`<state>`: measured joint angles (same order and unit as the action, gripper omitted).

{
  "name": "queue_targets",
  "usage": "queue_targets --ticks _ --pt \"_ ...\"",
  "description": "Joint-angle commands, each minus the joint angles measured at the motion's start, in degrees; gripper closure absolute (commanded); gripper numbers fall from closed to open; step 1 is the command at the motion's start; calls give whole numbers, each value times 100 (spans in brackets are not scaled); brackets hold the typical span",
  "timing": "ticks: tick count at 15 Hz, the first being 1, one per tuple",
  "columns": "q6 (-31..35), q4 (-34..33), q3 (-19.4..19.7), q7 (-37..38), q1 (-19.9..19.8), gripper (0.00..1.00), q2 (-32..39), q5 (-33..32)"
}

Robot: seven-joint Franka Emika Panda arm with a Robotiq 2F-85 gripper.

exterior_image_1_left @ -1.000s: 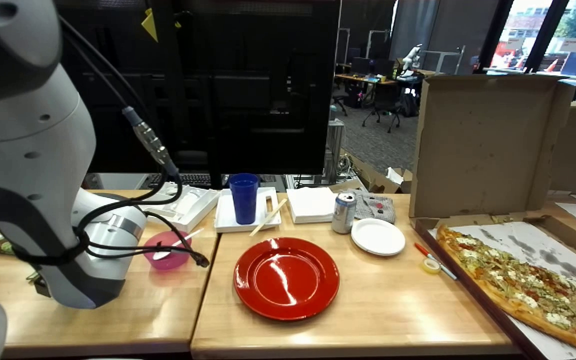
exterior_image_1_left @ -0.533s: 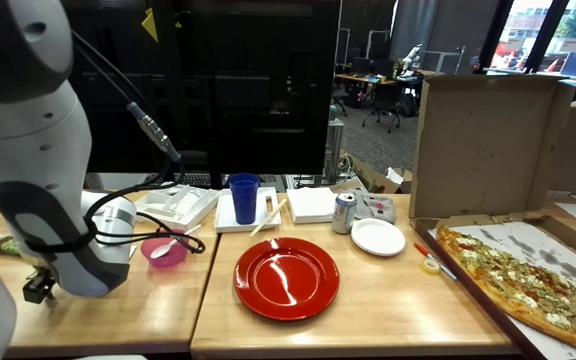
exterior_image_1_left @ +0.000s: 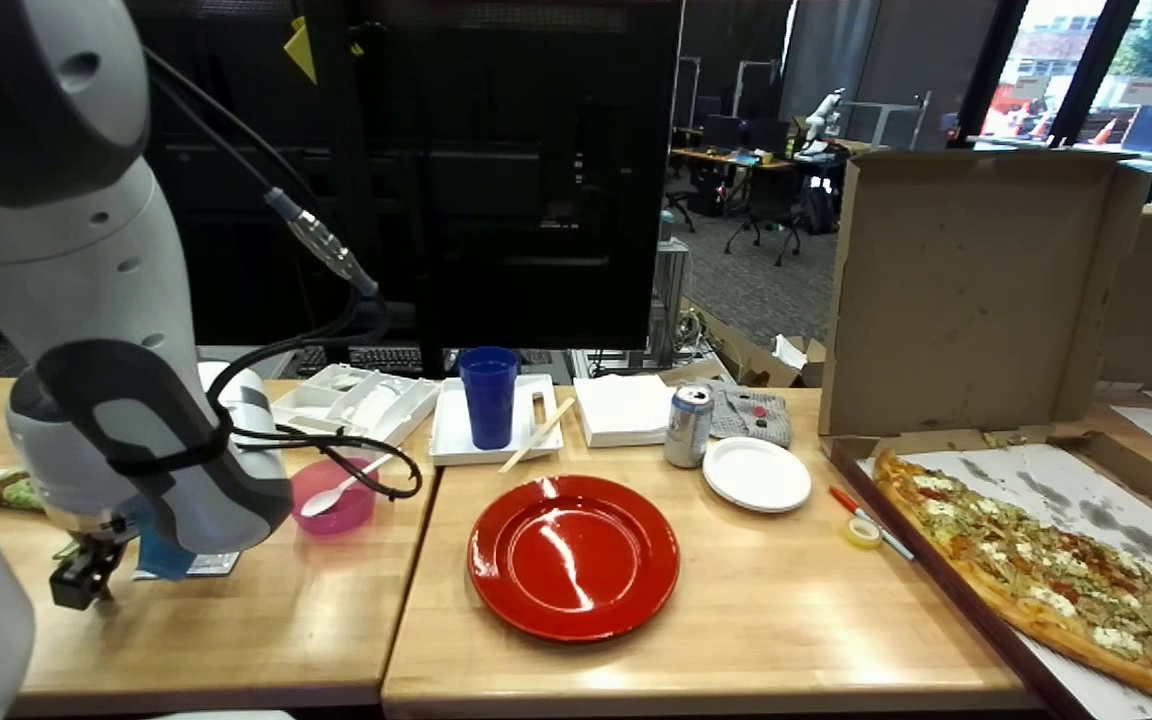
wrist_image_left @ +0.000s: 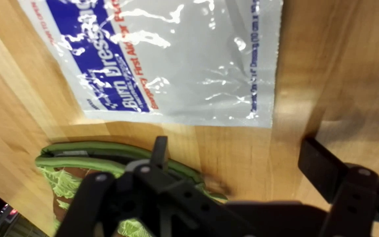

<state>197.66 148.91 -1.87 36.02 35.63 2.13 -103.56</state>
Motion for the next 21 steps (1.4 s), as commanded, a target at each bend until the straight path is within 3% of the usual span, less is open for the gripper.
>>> queue_targets --ticks 1,8,14,15,21 --pt "-198 10 22 1009 91 0 -204 -946" --pt "69 -388 -76 3092 35 0 -515 -3277" --pt "16 -676 -571 5081 62 0 -697 -5051" --pt "53 -524 -654 4386 -262 0 -839 -4592" --pt "23 -480 -1900 4500 -1327 0 -1406 -4589"
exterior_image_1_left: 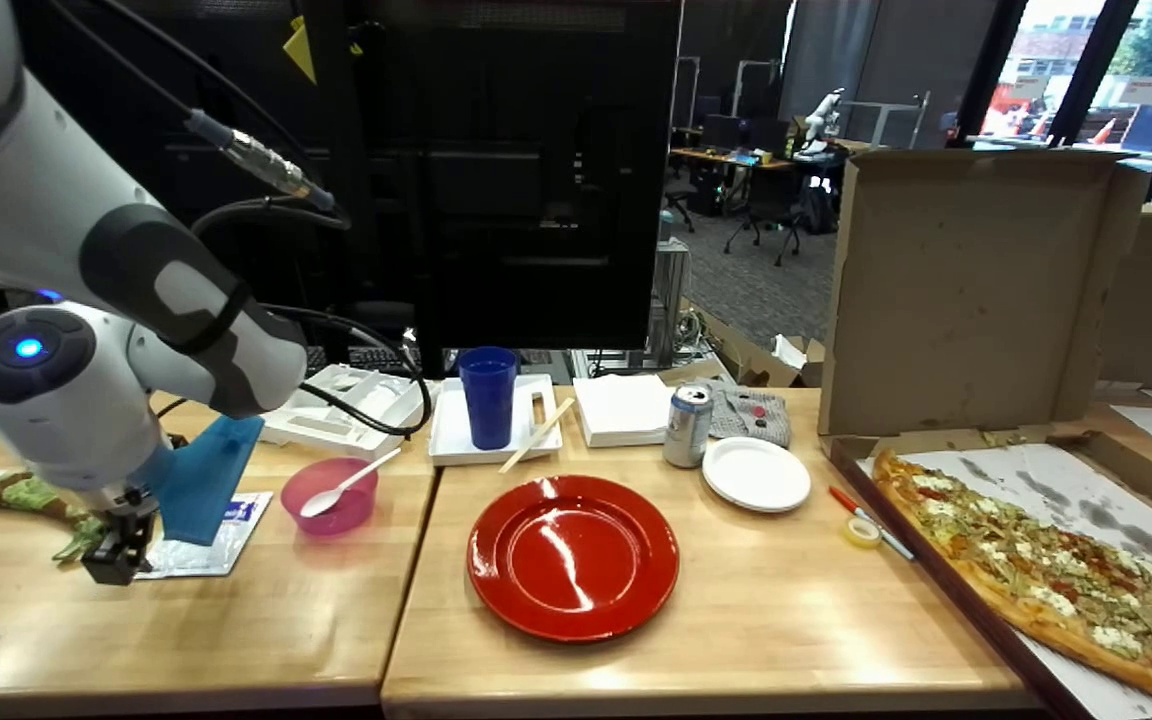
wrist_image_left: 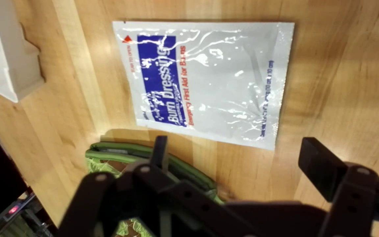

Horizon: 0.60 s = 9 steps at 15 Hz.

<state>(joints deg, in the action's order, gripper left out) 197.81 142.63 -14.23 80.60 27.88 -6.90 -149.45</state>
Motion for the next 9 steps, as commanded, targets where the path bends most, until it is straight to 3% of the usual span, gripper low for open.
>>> queue_targets --ticks 1,2,4,9 --pt "9 184 -1033 85 -905 0 -643 2" --pt "0 12 -502 6 -432 0 -189 3" --pt "0 51 -867 14 -752 0 -348 5" --pt "-2 95 -940 16 -827 0 -424 6"
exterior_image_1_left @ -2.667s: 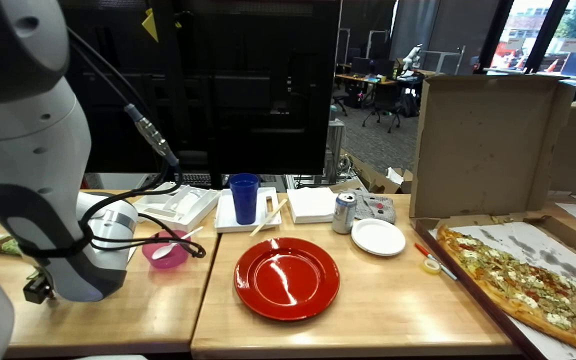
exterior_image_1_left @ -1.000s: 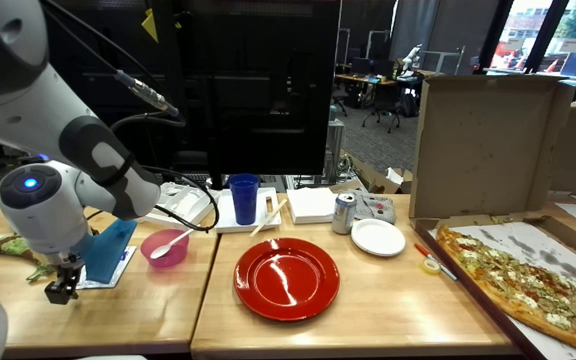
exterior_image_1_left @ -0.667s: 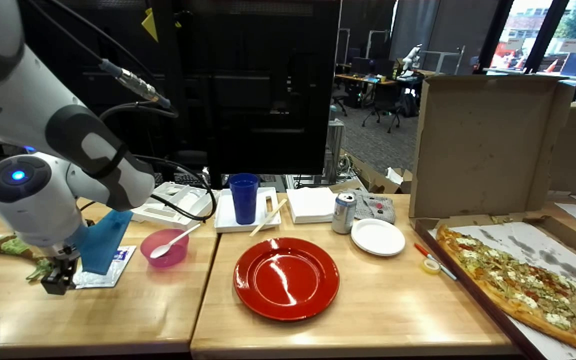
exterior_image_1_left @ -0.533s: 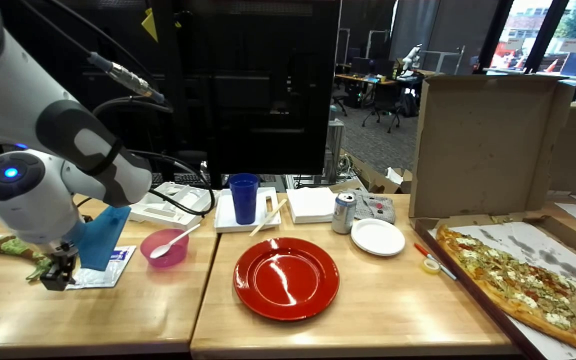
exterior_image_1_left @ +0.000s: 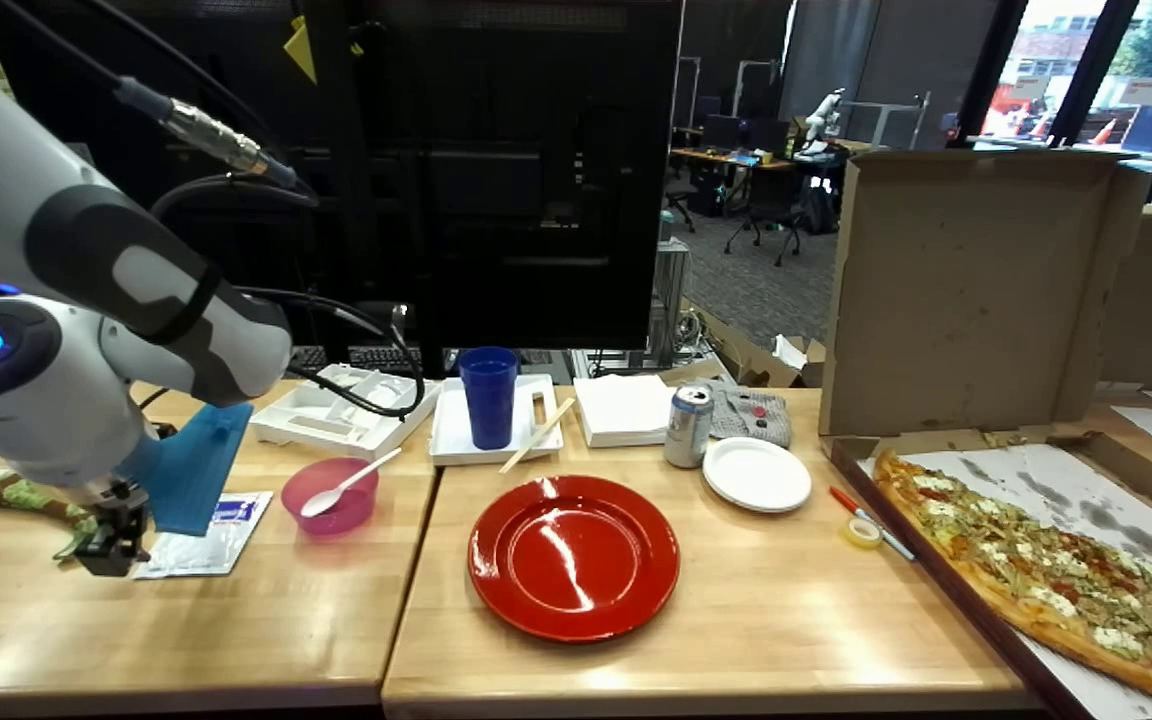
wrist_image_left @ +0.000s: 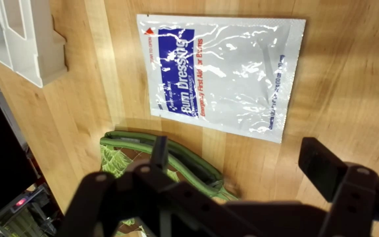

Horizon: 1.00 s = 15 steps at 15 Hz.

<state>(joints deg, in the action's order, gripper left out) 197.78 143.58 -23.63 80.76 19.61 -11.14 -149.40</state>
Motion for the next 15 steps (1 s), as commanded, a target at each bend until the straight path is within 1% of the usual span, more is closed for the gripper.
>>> queue_targets --ticks 1,3,5,6,10,11,13,15 --pt "-42 -5 6 -22 -13 0 76 0" --pt "-80 100 -109 -69 -182 0 -9 0" --pt "-77 252 -293 -127 -467 0 -188 0" --pt "-49 335 -444 -143 -668 0 -308 0" --pt "188 557 -1240 -159 -1550 0 -894 -1" --pt "21 621 -1427 -129 -1658 0 -878 -1" --pt "10 672 -1883 -58 -2008 0 -1134 -1" --pt "74 648 -2259 16 -2250 0 -1376 0"
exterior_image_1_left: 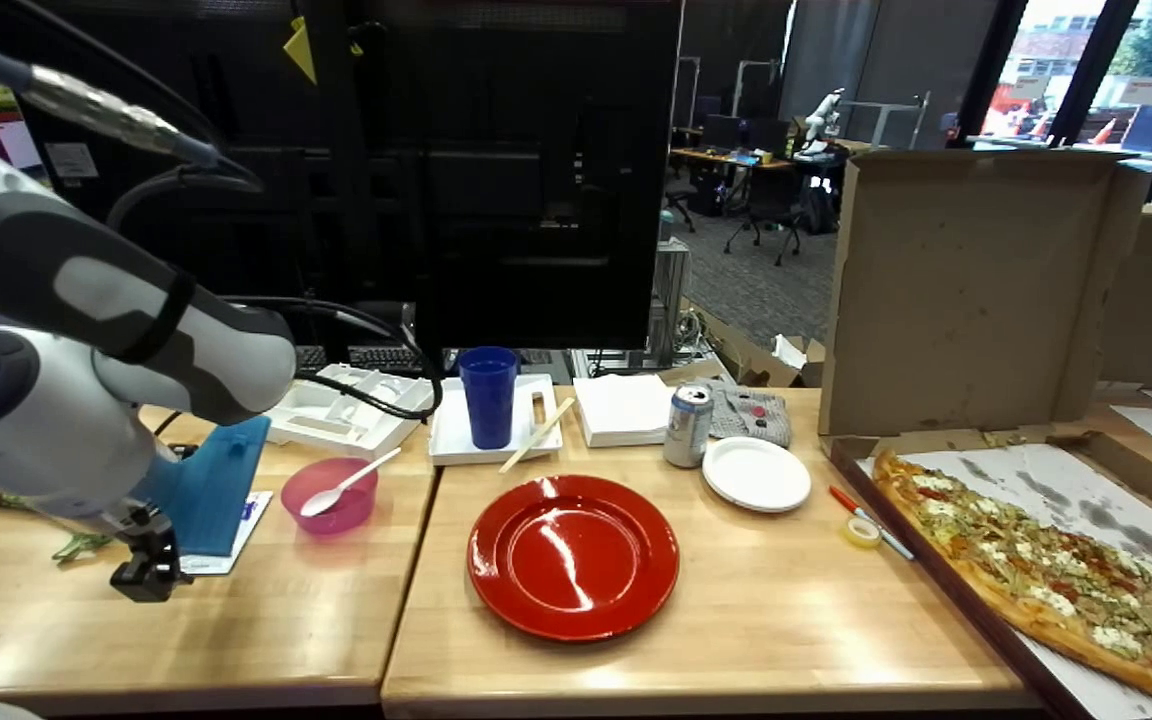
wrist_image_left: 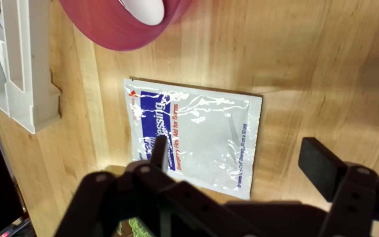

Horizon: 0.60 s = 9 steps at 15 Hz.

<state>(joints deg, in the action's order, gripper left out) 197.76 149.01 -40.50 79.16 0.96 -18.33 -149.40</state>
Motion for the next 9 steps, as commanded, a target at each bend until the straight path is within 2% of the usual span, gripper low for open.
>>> queue_targets --ticks 1,7,9 --pt "83 84 -735 213 -487 0 -754 1" --pt "81 -125 -1667 265 -1218 0 -1266 2" --pt "85 -253 -1995 214 -1601 0 -1447 2"
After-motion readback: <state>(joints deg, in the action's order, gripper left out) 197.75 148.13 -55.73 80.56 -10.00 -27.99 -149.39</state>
